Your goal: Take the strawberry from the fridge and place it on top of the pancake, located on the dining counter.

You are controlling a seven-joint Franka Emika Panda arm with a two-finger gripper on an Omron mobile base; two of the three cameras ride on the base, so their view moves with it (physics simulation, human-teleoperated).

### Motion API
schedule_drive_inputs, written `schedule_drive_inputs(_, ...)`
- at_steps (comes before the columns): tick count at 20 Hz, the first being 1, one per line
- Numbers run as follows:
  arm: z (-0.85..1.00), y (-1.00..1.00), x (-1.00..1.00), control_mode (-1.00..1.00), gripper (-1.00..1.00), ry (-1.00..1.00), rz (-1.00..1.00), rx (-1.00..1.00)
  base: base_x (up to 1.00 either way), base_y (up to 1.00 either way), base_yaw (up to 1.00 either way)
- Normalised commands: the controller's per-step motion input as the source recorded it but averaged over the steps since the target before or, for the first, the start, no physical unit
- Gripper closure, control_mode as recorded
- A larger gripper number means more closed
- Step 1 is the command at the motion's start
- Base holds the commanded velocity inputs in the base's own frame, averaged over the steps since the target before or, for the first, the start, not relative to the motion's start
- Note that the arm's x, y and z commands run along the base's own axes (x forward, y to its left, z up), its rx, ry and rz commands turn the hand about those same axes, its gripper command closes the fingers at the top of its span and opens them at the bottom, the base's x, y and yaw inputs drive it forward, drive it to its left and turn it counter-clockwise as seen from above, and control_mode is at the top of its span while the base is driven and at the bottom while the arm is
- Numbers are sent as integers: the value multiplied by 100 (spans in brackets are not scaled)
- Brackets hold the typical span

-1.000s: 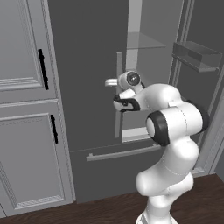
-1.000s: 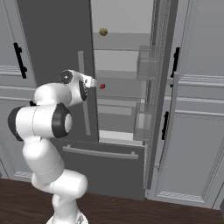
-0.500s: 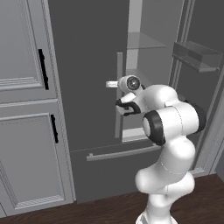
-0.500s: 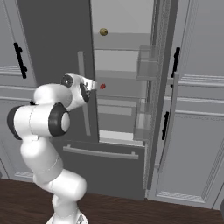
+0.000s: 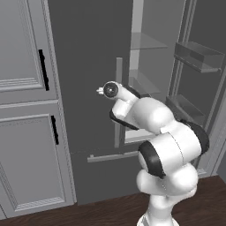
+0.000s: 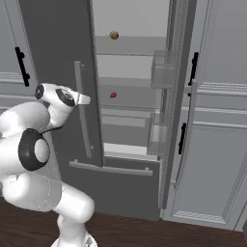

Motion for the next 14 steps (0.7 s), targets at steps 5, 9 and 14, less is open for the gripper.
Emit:
schedule_drive_inputs(5,-12,55,-100,-100,100,0,-25,-2,0,0,0)
schedule_drive_inputs(9,-6,79,-97,-100,100,0,-23,-3,0,0,0)
schedule_drive_inputs(14,0,81,-50,-100,-100,1,-24,-3,0,0,0)
